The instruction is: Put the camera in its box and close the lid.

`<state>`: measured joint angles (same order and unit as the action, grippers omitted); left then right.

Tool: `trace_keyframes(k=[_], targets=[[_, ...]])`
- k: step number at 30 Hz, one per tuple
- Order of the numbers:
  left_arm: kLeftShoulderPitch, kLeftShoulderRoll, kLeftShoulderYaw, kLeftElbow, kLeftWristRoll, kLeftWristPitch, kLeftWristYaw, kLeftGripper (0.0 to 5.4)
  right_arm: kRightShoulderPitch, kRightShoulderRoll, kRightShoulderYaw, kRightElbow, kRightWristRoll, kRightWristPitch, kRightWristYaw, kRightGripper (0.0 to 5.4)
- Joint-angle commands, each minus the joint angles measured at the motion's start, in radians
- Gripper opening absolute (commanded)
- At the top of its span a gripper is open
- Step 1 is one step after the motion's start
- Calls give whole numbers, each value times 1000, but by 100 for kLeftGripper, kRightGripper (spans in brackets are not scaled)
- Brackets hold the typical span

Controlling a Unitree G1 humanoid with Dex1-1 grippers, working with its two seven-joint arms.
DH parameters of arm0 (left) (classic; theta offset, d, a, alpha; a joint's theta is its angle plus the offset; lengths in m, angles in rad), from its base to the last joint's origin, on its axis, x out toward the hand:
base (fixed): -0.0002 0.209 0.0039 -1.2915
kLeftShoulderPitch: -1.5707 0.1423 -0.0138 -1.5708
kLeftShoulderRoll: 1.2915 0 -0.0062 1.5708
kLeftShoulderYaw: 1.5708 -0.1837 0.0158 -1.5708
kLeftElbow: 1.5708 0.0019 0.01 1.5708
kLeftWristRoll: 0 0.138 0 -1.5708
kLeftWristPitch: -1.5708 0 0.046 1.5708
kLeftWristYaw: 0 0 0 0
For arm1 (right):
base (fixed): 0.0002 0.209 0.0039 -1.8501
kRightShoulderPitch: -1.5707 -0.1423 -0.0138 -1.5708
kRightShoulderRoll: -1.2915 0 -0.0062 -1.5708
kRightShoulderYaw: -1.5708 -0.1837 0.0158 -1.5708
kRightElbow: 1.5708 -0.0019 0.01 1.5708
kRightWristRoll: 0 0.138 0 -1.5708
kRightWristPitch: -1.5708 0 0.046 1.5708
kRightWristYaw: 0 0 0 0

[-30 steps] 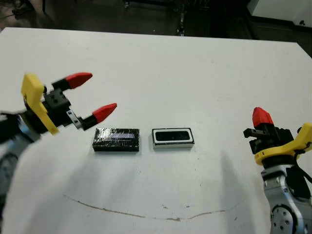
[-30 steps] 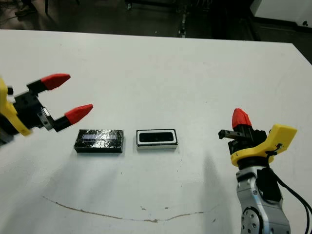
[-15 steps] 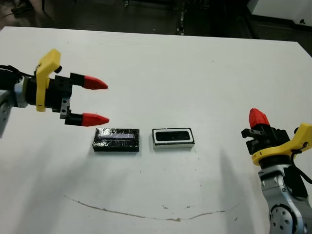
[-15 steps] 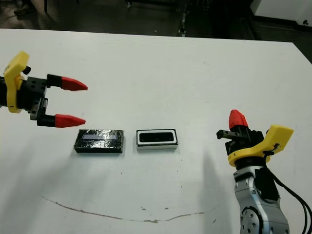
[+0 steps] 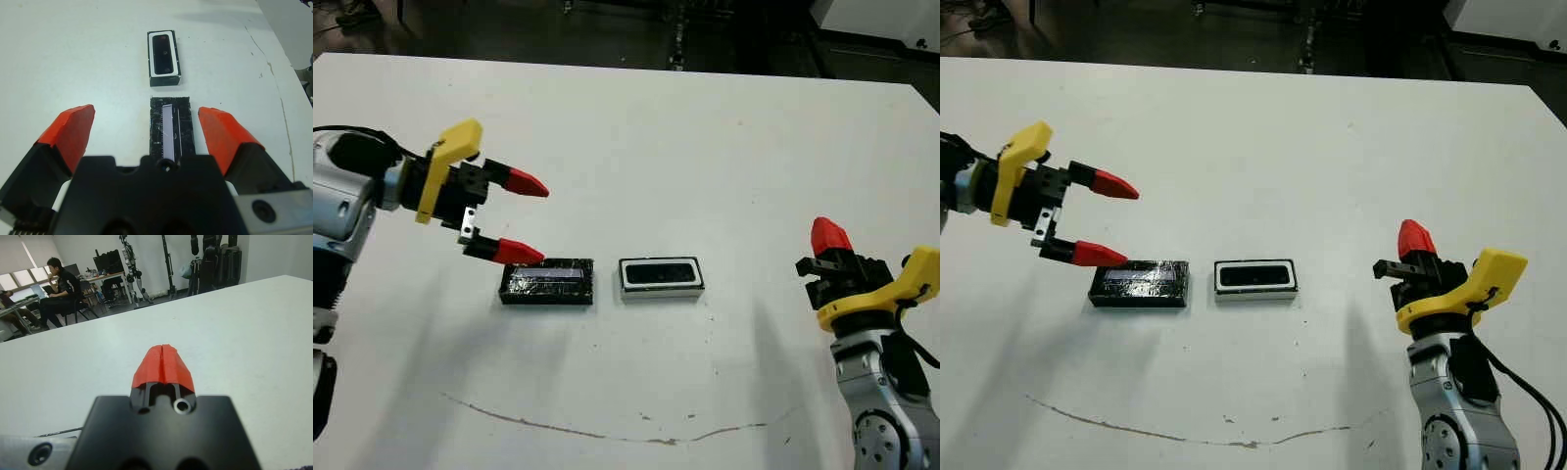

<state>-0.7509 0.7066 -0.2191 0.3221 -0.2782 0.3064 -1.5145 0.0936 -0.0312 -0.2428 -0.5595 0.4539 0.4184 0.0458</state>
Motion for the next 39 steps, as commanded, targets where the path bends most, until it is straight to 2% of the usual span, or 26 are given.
trace_keyframes(k=[1,11,20,28,39], targets=[[14,-1,-10,-3,20,-3,-3,540,5,-13,-2,-1,-5,13,-18,0],[20,-17,-46,51,52,-50,-51,540,4,-17,15,-6,-15,8,-32,0],[26,-24,-69,86,115,-134,-44,540,5,-20,14,2,-11,0,-16,0],[36,-18,-112,55,168,-98,-34,540,8,-22,19,1,-13,-1,-15,0],[73,-20,-124,66,169,-76,-48,540,14,-23,23,5,-18,-12,-5,0]])
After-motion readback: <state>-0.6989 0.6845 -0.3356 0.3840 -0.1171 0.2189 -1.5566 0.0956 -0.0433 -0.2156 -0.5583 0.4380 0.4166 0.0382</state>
